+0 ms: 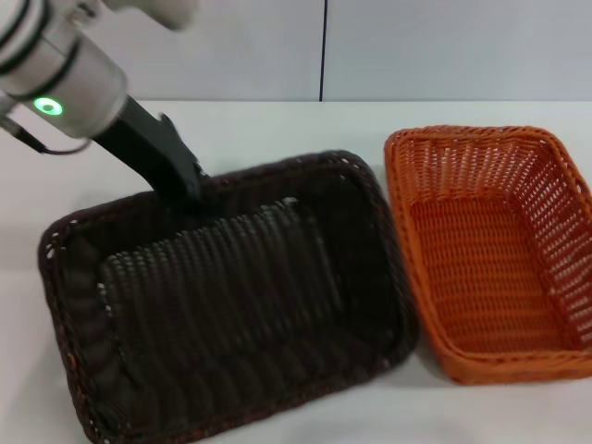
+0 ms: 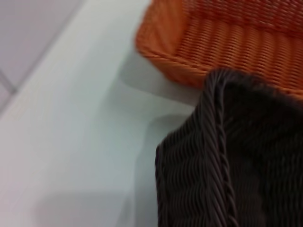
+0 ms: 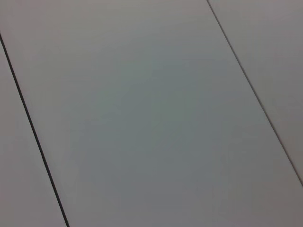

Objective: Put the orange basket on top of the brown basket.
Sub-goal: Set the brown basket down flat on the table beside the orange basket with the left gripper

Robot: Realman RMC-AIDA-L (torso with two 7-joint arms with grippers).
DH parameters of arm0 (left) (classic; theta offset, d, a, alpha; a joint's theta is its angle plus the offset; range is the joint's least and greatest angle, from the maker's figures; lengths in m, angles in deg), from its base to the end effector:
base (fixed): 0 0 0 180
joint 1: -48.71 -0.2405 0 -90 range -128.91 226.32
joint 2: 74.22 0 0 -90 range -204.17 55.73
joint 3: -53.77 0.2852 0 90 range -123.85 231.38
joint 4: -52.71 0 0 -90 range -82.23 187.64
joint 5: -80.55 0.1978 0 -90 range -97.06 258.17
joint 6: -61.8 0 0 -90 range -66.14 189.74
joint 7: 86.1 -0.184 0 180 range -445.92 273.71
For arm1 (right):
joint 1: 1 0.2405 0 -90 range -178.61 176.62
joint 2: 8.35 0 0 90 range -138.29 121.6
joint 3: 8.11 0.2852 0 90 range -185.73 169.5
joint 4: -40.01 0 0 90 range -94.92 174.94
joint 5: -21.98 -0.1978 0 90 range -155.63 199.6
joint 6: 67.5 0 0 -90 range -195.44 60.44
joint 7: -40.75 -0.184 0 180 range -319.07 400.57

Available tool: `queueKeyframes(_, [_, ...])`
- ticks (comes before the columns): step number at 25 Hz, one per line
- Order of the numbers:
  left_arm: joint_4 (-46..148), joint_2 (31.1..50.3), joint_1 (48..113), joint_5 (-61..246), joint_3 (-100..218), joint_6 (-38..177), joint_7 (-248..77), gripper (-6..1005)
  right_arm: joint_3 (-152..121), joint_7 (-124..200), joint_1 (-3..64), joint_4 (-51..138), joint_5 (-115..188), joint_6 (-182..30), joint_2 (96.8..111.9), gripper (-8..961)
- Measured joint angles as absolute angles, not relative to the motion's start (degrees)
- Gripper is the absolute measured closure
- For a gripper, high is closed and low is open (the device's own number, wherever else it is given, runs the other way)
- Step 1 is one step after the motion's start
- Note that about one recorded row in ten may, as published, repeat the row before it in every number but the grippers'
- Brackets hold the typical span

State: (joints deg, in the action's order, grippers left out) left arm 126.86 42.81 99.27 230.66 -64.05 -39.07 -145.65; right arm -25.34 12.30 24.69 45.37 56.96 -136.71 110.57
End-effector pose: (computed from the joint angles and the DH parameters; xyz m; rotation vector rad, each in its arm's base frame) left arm -0.1539 0.4121 -0.0013 -2.8104 -0.3343 0.4919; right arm 0.4151 0.3584 0.0946 -0.9481 0.7607 0.8817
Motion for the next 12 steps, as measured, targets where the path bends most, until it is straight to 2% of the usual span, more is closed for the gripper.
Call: queueKeyframes(12, [116.4, 44.04, 103.9, 224.1, -56.3, -29.1, -148.6, 797, -25.3, 12.3, 24.0, 45.2, 57.0, -136.8, 110.66, 319])
